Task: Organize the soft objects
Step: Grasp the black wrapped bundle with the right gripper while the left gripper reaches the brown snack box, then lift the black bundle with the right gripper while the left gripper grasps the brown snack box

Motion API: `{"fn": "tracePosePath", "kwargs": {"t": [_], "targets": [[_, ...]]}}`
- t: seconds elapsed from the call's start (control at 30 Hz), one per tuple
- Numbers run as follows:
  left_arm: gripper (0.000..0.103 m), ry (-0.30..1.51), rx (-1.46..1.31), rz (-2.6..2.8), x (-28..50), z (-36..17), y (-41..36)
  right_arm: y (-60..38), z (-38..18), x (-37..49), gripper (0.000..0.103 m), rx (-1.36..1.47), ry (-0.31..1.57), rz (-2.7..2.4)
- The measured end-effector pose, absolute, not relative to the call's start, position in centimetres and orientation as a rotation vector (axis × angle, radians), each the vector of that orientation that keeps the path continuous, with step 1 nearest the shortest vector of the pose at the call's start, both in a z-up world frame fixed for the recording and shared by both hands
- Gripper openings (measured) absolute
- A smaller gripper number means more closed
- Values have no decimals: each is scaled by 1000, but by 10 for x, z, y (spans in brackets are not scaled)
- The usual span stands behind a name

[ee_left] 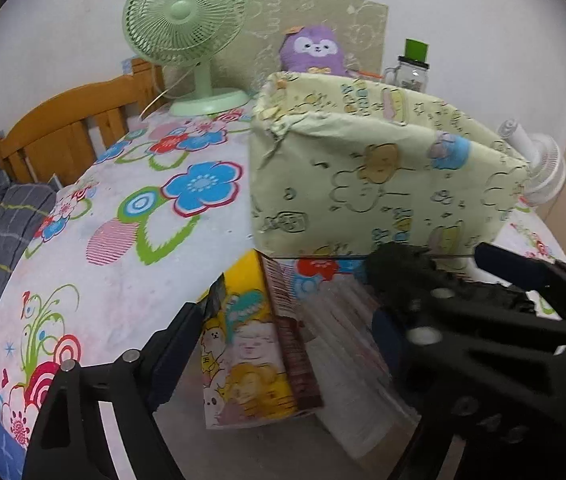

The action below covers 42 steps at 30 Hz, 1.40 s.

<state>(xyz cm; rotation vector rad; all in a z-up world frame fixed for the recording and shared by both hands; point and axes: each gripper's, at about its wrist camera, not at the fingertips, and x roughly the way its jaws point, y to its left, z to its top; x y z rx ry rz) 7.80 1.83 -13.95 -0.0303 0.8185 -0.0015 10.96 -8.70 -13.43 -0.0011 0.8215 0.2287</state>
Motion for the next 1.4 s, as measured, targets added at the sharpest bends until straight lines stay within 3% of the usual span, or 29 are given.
{"fn": "tracePosePath", "kwargs": {"t": [0.17,0.33,0.53,0.73,1.23,1.4], "targets": [[74,824,-43,-2,81,-140,23,-89,-140,112,82,1,845,215],[66,827,-49,-25,81,-141,23,-87,-141,114,72,-3,852,217],[67,835,-54,-37,81,-143,25,-80,-145,116,54,2,867,241],[72,831,-45,-40,81,-142,27,-76,-143,114,46,9,868,268],[70,813,-66,-9,80,-131,45,-69,-127,107,45,15,828,269],[46,849,-119,-17,83,-137,56,-61,-128,108,45,4,838,273]]}}
